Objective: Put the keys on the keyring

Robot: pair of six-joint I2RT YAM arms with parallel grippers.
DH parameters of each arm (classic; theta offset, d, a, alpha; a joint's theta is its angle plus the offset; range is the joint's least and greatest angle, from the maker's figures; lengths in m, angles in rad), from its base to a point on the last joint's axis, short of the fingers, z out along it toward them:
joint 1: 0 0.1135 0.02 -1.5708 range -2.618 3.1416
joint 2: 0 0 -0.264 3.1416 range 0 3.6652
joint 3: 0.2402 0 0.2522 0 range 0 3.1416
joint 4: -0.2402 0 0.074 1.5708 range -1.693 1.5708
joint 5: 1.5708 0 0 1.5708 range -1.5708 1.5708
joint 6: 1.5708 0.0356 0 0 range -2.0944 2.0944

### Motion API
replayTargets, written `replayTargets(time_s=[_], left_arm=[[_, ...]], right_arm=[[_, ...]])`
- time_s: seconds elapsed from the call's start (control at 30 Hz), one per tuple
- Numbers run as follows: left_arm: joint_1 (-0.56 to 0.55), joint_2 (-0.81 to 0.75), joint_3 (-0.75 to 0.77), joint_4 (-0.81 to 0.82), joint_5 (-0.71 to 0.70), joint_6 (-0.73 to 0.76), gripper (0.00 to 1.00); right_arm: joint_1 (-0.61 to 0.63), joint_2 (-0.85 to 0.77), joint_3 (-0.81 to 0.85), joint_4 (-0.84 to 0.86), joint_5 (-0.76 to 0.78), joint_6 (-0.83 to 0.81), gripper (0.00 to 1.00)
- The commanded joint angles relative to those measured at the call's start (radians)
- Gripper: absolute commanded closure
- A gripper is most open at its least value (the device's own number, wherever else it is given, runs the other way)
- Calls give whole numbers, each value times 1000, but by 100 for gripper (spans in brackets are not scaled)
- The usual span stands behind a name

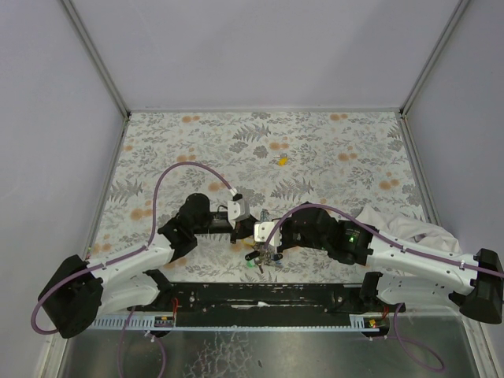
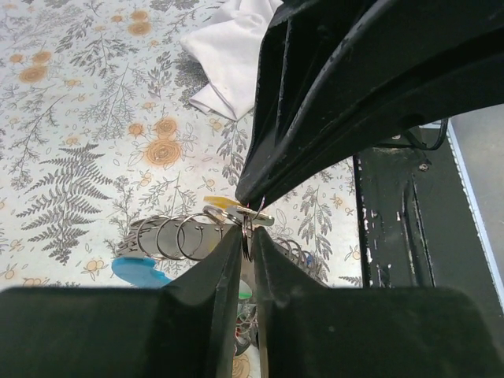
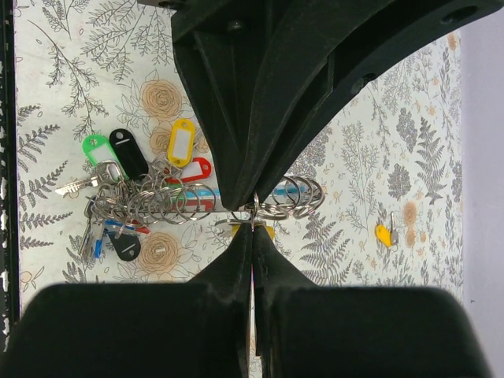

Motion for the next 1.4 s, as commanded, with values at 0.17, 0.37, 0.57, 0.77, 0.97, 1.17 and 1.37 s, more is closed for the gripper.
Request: replayTargets(time_s=[0.17,0.37,0.57,0.77,0.97,1.17,1.37], left_arm=[[2,-28,-9,55,-54,-49,100],[6,-66,-62,122,-153,-129,100],[8,-89,-107,196,-215,-210,100],[9,-70,-142,299,-292,-326,100],[9,-22,-196,448,-361,-440,100],[9,40,-230,612,-410,-538,100],[7,68,-256,722,-449,-605,100]], right_arm=[[8,-42,36,56,31,19,100],[9,-72,-26,85,46,79,100],[8,-76,-94,127,65,128,100],[9,-59,-159,216,55,155,100],[17,-40,-195,295,51,164,100],[28,-11,-209,352,41,169,100],[36,12,-219,393,47,174,100]])
